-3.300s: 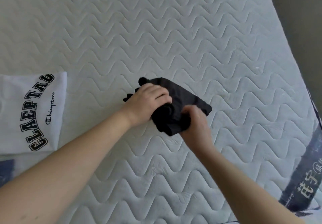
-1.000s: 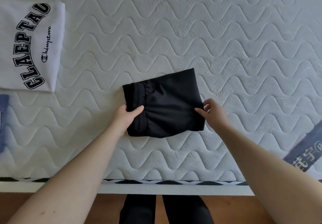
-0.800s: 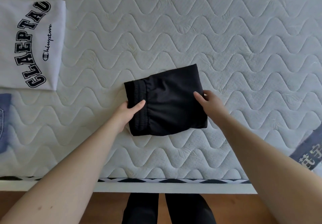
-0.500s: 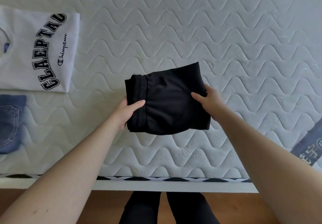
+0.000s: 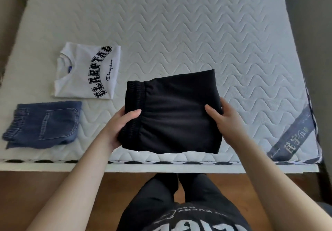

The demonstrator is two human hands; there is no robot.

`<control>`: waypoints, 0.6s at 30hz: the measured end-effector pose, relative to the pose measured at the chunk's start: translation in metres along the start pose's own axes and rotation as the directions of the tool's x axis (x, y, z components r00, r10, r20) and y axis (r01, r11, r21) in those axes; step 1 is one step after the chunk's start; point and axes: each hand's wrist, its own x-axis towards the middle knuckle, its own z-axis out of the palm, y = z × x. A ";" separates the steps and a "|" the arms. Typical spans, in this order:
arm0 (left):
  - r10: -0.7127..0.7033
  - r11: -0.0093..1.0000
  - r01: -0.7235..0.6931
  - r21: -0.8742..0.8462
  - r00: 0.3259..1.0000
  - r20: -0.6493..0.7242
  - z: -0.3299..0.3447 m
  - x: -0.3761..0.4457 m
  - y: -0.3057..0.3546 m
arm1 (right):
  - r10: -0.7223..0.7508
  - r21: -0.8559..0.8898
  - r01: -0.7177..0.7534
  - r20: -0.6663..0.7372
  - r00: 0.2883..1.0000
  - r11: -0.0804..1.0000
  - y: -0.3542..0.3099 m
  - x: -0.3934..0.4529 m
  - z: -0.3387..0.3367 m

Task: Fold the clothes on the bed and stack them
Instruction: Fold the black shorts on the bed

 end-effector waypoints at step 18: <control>0.348 0.869 -0.242 0.431 0.919 -0.185 0.012 -0.179 -0.011 | -0.095 -0.049 0.095 0.012 0.995 0.994 -0.043 -0.167 0.012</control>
